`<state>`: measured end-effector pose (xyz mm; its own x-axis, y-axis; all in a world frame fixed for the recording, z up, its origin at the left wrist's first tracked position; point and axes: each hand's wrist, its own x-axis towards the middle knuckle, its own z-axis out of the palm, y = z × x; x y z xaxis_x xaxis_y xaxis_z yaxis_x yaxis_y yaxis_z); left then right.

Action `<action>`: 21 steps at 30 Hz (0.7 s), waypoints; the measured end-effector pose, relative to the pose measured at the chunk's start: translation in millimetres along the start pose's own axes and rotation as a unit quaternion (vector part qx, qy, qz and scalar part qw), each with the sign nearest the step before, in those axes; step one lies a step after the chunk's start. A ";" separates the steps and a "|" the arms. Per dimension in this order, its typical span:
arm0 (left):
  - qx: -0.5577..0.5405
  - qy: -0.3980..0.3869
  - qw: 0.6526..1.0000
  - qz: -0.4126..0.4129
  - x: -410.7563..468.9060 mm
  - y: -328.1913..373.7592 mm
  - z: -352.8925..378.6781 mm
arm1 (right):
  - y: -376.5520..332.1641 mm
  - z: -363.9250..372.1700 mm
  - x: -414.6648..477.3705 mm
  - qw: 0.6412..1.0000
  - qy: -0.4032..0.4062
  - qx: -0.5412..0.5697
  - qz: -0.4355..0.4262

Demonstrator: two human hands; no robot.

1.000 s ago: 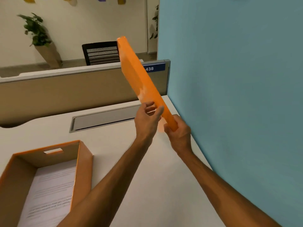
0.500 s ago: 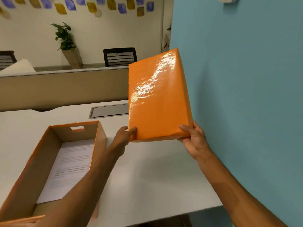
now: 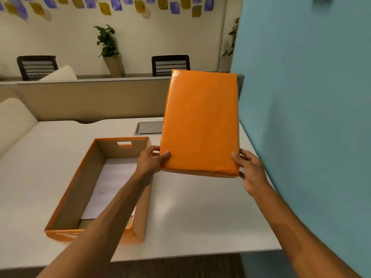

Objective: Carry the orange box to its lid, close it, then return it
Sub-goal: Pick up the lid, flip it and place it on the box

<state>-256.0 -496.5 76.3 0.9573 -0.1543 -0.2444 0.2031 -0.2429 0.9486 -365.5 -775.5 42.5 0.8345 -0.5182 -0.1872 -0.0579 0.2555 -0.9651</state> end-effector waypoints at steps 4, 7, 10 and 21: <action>0.010 0.006 1.000 0.014 -6.5 -5.4 -35.0 | 8.4 24.5 -8.5 0.999 0.014 -0.051 -0.005; 0.029 0.009 0.999 0.033 -11.8 -13.2 -72.1 | 15.3 50.2 -21.4 0.997 0.003 -0.082 -0.012; 0.046 -0.005 0.998 0.049 -18.2 -22.1 -116.9 | 23.1 81.6 -38.9 0.997 -0.013 -0.079 0.000; 0.085 -0.017 0.996 0.027 -32.8 -54.0 -270.7 | 72.0 211.4 -105.7 0.995 -0.014 -0.095 0.019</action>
<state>-242.7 -219.1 87.5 0.9580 -0.2027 -0.2030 0.1106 -0.3920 0.9133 -342.1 -529.8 31.5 0.8442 -0.4878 -0.2223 -0.1901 0.1153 -0.9750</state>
